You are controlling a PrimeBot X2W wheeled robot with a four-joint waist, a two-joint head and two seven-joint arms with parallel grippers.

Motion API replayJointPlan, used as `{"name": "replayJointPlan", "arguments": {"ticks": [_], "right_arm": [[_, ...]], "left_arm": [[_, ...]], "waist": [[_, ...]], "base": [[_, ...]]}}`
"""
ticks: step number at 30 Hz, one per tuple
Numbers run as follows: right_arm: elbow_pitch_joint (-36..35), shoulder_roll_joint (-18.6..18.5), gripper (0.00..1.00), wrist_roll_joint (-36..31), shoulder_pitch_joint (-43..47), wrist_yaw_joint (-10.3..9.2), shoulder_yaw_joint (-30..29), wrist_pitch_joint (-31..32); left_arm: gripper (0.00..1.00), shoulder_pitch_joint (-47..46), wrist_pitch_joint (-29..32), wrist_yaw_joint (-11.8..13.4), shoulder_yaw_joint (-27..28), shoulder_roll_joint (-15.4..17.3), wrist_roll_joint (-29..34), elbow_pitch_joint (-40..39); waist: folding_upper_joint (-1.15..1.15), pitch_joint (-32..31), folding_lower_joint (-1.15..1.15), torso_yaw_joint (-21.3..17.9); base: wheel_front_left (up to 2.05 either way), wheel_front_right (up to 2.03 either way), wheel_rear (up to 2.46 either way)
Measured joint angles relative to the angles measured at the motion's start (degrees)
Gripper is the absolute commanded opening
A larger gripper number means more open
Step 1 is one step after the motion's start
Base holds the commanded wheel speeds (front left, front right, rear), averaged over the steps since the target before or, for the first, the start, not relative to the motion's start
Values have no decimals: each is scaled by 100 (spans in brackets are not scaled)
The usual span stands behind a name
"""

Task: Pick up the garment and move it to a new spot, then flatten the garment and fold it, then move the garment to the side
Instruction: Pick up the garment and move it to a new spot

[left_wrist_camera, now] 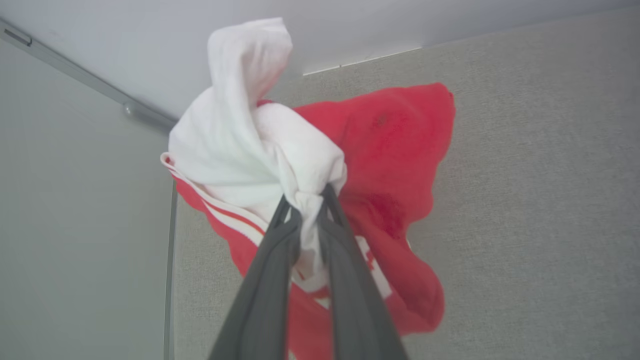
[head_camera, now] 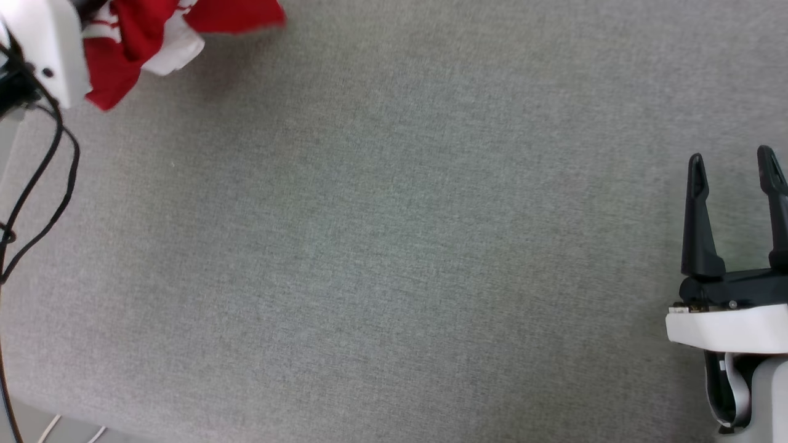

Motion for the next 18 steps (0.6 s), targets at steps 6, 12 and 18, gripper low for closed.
{"name": "replayJointPlan", "arguments": {"ticks": [6, 12, 18], "right_arm": [[120, -2, 100, 253, 107, 0, -5, 0], [159, -3, 100, 411, 176, 0, 4, 0], [200, -3, 100, 547, 176, 0, -41, 0]], "left_arm": [[0, -339, -167, 0, -615, -296, 122, -651], [0, -512, -220, 0, -1230, -837, 162, -978], [0, -611, -378, 0, -1871, -1512, 209, -955]], "waist": [[0, -412, 0, -286], [0, -614, 0, -739], [0, -678, 1, -1223]], "base": [[0, 0, 0], [0, 0, 0], [0, 0, 0]]}}
